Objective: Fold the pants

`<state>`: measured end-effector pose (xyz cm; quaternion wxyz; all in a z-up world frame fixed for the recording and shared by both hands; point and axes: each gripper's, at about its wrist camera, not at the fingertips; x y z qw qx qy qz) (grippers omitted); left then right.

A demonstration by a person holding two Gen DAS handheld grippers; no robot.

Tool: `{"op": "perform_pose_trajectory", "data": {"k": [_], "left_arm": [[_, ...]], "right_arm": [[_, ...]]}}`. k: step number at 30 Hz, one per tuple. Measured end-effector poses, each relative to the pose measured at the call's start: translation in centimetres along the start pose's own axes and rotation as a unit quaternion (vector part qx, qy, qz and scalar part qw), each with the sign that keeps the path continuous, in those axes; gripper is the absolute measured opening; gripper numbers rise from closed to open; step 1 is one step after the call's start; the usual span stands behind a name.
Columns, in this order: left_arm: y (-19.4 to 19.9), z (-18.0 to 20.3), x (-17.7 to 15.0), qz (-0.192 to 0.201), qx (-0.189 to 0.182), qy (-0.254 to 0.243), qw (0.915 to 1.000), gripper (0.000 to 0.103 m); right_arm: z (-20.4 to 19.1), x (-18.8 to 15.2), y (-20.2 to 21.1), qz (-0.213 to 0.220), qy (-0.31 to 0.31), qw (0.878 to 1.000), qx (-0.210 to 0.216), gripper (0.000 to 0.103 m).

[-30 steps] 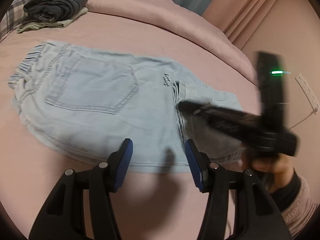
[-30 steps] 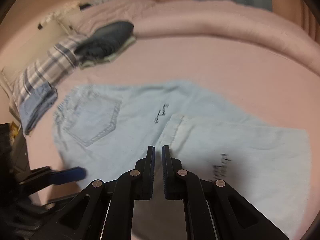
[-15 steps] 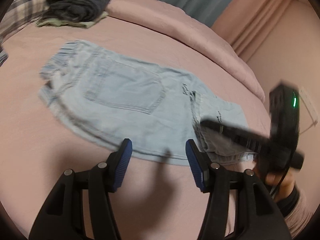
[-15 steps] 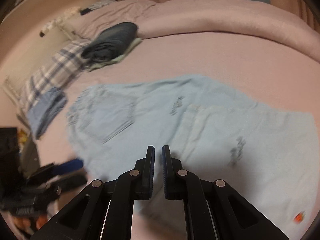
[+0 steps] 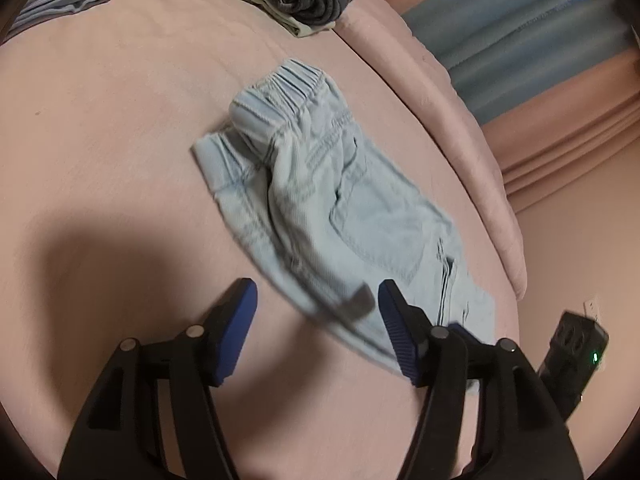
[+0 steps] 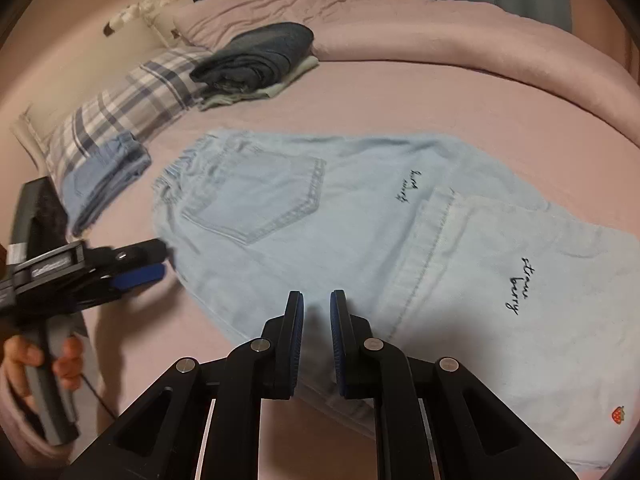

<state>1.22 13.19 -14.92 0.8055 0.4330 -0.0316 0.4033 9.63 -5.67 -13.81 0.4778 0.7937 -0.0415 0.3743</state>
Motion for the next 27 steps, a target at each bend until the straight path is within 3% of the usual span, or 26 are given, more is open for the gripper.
{"op": "perform_pose_trajectory", "data": {"k": [7, 20, 22, 24, 27], "left_arm": [[-0.5, -1.1, 1.5, 0.013, -0.035, 0.045, 0.9983, 0.063], [-2.3, -1.2, 5.2, 0.043, -0.026, 0.088, 0.9949, 0.061], [-2.4, -1.3, 5.5, 0.043, -0.027, 0.087, 0.9949, 0.056], [-2.4, -1.6, 5.5, 0.035, -0.021, 0.087, 0.9954, 0.043], [-2.1, -1.7, 5.3, 0.03, -0.012, 0.078, 0.9964, 0.037]], "right_arm": [[0.1, 0.2, 0.3, 0.01, -0.009, 1.0, 0.002, 0.013], [1.0, 0.4, -0.1, 0.009, -0.033, 0.999, 0.011, 0.013], [1.2, 1.0, -0.5, 0.007, -0.038, 0.999, 0.012, 0.013], [1.2, 1.7, -0.9, 0.007, -0.04, 0.999, 0.01, 0.013], [0.9, 3.4, -1.8, 0.008, -0.04, 0.999, 0.007, 0.013]]}}
Point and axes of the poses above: each gripper's, at about its wrist camera, not at the fingertips, and y roughly against the way its jaws point, z to its right, x to its top, and after that the axes turned 3 degrees about -y, right-handed
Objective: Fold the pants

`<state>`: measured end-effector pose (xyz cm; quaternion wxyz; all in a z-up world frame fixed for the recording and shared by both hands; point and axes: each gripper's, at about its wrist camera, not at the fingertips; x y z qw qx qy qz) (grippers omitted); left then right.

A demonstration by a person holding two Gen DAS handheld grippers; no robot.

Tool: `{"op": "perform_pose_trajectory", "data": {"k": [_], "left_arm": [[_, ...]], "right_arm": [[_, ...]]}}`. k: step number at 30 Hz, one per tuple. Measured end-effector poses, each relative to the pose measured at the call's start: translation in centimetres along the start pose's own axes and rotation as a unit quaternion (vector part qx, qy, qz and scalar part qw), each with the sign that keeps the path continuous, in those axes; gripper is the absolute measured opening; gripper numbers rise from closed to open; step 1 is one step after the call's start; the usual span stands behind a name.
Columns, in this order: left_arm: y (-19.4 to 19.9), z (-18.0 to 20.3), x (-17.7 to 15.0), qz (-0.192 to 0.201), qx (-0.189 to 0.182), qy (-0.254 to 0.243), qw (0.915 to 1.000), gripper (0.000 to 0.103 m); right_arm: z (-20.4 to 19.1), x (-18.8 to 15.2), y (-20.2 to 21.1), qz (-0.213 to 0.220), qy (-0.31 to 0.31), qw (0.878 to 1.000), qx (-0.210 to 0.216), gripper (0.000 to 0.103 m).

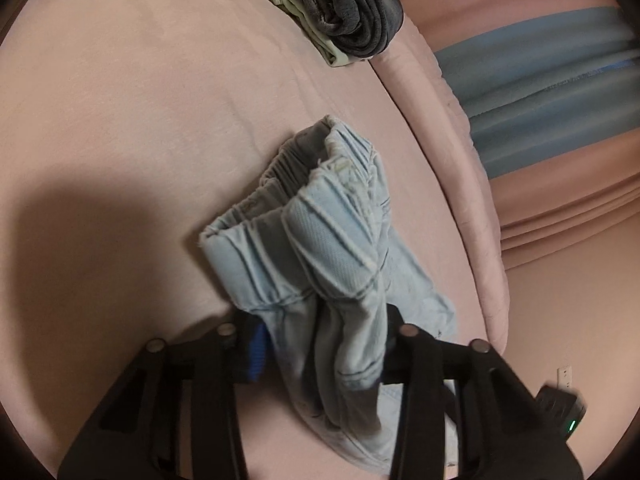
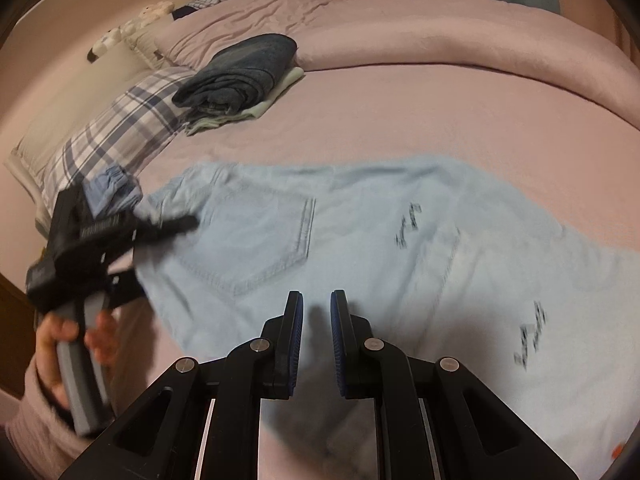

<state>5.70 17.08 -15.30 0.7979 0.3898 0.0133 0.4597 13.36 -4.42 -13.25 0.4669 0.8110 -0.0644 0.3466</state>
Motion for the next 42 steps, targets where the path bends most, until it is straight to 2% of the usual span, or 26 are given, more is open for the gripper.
{"op": "perform_pose_trajectory", "data": {"k": [4, 11, 18, 27, 31, 36, 42], "left_arm": [[-0.2, 0.6, -0.5, 0.007, 0.023, -0.04, 0.9989, 0.037], [-0.4, 0.4, -0.5, 0.007, 0.026, -0.064, 0.9976, 0.038], [-0.4, 0.3, -0.4, 0.004, 0.026, -0.07, 0.9972, 0.037], [-0.5, 0.6, -0.5, 0.002, 0.034, -0.076, 0.9965, 0.037], [-0.5, 0.8, -0.5, 0.001, 0.037, -0.078, 0.9963, 0.037], [-0.6, 0.9, -0.5, 0.001, 0.044, -0.084, 0.9955, 0.037], [-0.6, 1.1, -0.6, -0.001, 0.051, -0.094, 0.9942, 0.037]], "right_arm": [[-0.4, 2.1, -2.4, -0.008, 0.001, 1.0, -0.025, 0.013], [-0.6, 2.8, -6.4, -0.033, -0.004, 0.999, -0.04, 0.013], [0.0, 3.1, -5.6, -0.055, -0.037, 0.997, -0.028, 0.013], [-1.8, -1.2, -3.2, -0.067, -0.022, 0.997, -0.027, 0.014], [-2.1, -1.7, -2.7, -0.082, -0.035, 0.996, -0.027, 0.015], [-3.6, -3.1, -2.3, -0.083, -0.018, 0.996, -0.035, 0.02], [-2.5, -3.3, -1.1, -0.093, -0.054, 0.994, 0.004, 0.02]]}}
Point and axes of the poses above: each gripper's, at about its wrist camera, not at the fingertips, and y roughly against the way its jaws point, z to its right, x to its top, and after that the axes turned 3 degrees about -y, right-handed
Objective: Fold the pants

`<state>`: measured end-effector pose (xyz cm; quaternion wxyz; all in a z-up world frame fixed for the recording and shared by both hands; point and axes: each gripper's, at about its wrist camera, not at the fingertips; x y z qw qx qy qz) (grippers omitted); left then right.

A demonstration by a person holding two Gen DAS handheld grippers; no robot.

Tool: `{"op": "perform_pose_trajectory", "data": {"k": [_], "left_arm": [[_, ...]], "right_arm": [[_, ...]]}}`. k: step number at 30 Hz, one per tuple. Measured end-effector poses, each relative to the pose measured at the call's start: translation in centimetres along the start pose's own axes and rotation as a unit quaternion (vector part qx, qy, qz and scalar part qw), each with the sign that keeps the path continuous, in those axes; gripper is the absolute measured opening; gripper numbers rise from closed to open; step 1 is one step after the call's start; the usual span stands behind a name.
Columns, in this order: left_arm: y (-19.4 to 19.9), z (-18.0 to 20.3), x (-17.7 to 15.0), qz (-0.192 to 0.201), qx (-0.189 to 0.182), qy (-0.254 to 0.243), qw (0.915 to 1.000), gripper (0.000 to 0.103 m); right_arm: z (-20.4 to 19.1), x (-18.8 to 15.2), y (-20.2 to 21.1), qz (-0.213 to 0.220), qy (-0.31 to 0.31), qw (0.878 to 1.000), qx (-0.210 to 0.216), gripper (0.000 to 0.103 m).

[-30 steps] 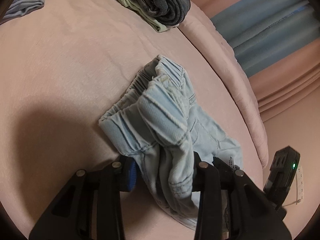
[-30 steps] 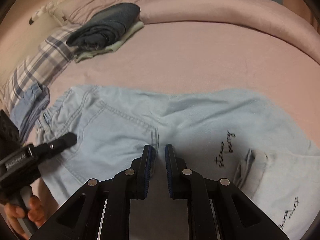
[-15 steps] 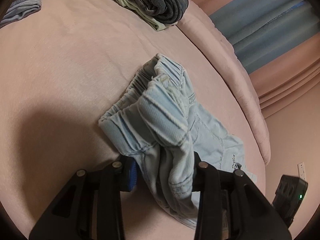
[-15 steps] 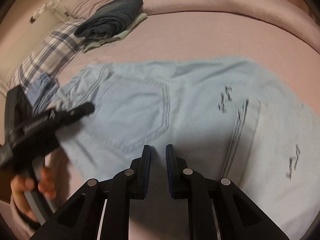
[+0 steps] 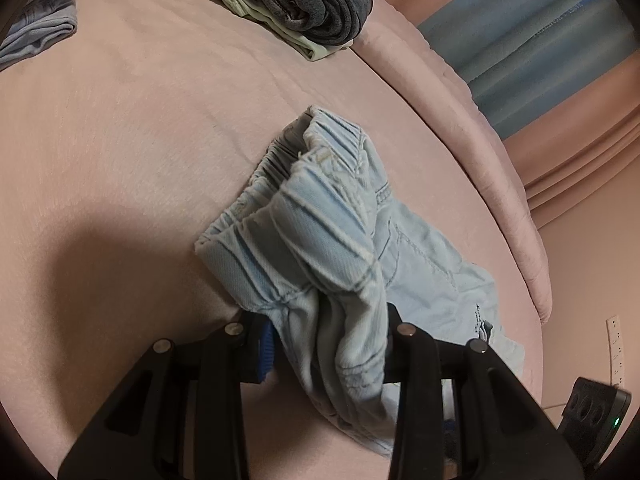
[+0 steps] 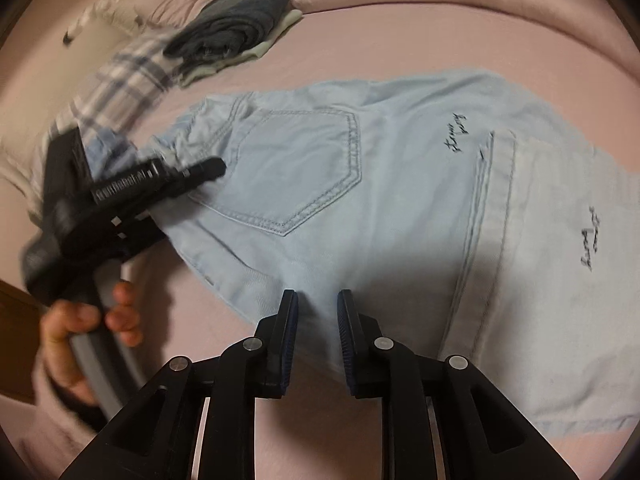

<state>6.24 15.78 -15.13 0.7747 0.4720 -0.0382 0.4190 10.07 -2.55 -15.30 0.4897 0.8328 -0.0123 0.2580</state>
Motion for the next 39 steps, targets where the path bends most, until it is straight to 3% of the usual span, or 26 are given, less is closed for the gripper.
{"op": "perform_pose_trajectory", "data": {"k": [5, 10, 16, 21, 25, 31, 35, 39], "left_arm": [[-0.1, 0.2, 0.0, -0.001, 0.006, -0.009, 0.9999, 0.037], [-0.3, 0.2, 0.1, -0.001, 0.006, -0.017, 0.9998, 0.037], [-0.5, 0.4, 0.2, -0.003, 0.009, -0.028, 0.9996, 0.037], [-0.6, 0.6, 0.2, -0.005, 0.014, -0.038, 0.9992, 0.037], [-0.7, 0.9, 0.5, -0.011, 0.022, -0.047, 0.9986, 0.037], [-1.0, 1.5, 0.9, -0.022, 0.035, -0.053, 0.9977, 0.037], [-0.8, 1.9, 1.4, -0.032, 0.037, -0.047, 0.9977, 0.032], [0.4, 3.6, 1.5, -0.013, 0.034, -0.074, 0.9966, 0.021]], "right_arm": [[1.4, 3.1, 0.8, 0.056, -0.002, 0.998, -0.027, 0.02], [2.0, 7.3, -1.3, 0.095, 0.005, 0.993, -0.073, 0.021], [1.8, 8.4, -3.6, 0.079, 0.024, 0.991, -0.109, 0.022], [2.8, 7.7, -2.1, 0.055, -0.016, 0.995, -0.077, 0.022], [3.2, 4.4, -1.0, 0.031, -0.046, 0.998, -0.032, 0.029], [1.8, 0.9, 0.0, 0.016, -0.037, 0.999, -0.011, 0.03], [0.9, -0.3, 0.1, 0.018, -0.025, 1.0, -0.003, 0.034], [1.3, -0.4, 0.4, 0.026, -0.035, 0.999, 0.021, 0.036]]}}
Point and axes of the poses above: each gripper's, at about its wrist camera, not at the fingertips, and y roughly against the way its jaws point, z to its right, x to its top, and after that the axes turned 3 degrees about -y, right-handed
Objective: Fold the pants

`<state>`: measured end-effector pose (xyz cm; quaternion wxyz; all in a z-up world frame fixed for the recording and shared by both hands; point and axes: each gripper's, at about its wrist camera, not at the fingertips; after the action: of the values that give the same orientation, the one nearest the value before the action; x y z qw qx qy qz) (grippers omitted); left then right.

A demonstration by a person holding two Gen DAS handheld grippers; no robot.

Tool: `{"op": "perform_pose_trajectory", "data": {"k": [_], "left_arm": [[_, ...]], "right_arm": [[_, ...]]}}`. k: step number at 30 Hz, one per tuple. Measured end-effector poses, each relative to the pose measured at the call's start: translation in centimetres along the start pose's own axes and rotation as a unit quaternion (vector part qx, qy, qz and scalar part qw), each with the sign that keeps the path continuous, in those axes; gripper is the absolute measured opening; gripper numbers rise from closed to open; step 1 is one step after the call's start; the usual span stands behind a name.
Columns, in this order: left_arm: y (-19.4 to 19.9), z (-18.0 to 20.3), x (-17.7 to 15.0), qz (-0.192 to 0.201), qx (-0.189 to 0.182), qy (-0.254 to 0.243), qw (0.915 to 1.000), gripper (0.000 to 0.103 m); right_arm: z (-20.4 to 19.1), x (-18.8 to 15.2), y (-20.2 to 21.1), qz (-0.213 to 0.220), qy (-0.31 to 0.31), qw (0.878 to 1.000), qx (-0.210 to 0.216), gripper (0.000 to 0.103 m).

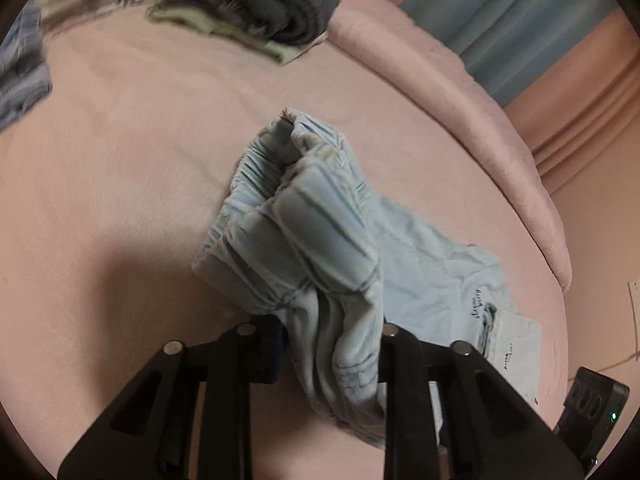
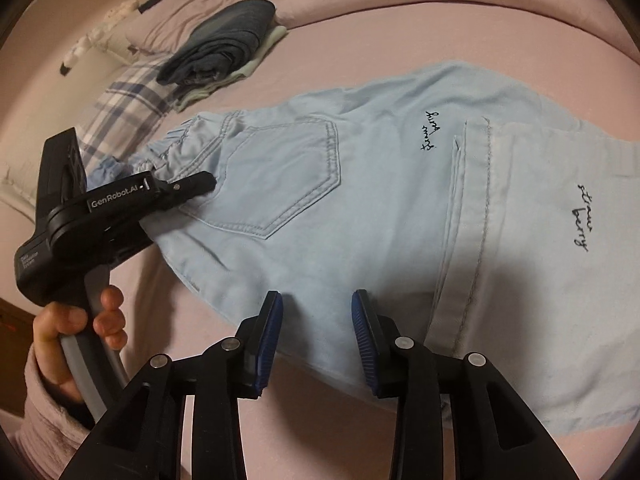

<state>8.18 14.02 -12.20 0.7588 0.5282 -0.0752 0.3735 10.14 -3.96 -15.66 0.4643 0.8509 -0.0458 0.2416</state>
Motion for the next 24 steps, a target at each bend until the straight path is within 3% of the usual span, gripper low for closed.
{"op": "perform_pose_trajectory", "data": {"k": [5, 10, 16, 24], "left_arm": [[2.2, 2.7, 0.7, 0.034, -0.01, -0.04, 0.9986, 0.019], [4.3, 6.7, 1.0, 0.066, -0.023, -0.104, 0.9921, 0.019], [5.3, 10.9, 0.4, 0.084, -0.037, -0.161, 0.9826, 0.019], [4.7, 15.4, -0.6, 0.076, -0.053, -0.213, 0.9726, 0.018]], "right_arm": [[1.6, 0.1, 1.1, 0.024, -0.053, 0.997, 0.047, 0.036], [3.6, 0.7, 4.0, 0.089, -0.087, 0.99, 0.065, 0.036], [6.6, 0.4, 5.7, 0.115, -0.132, 0.984, 0.035, 0.036], [9.3, -0.6, 6.6, 0.122, -0.18, 0.975, 0.039, 0.036]]}}
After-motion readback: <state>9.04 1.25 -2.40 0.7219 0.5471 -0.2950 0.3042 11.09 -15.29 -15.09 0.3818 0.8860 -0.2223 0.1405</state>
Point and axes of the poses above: each gripper's, at about its wrist camera, not at the fingertips, and y roughly against the way its jaws point, z to its right, x to its top, and after that the axes turned 3 degrees about -y, right-handed
